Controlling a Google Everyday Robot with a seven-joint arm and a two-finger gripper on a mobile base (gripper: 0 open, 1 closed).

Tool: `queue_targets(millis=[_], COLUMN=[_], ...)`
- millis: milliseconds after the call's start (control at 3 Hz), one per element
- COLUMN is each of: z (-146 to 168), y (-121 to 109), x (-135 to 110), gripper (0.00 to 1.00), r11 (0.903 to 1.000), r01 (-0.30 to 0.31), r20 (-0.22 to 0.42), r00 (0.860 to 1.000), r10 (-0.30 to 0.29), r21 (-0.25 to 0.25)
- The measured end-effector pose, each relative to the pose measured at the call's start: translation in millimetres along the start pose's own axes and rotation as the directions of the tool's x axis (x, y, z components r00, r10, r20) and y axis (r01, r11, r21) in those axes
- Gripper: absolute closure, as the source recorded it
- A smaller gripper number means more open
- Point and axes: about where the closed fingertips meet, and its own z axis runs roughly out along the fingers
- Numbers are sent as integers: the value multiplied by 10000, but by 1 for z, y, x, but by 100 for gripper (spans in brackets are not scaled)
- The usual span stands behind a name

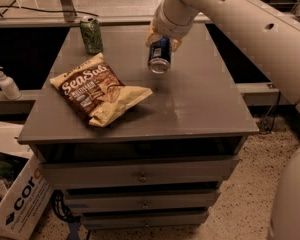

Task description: Place pepsi can upright

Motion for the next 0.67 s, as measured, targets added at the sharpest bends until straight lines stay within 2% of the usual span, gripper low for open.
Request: queue_targets(millis=[333,667], z=[-6,-18], y=[23,37], x=[-19,-23], gripper=[100,100], r11=[9964,9824], r01=[524,1268], r20=[-773,-1891], r00=[9959,9769], r10=[-472,-997], r21=[660,1373])
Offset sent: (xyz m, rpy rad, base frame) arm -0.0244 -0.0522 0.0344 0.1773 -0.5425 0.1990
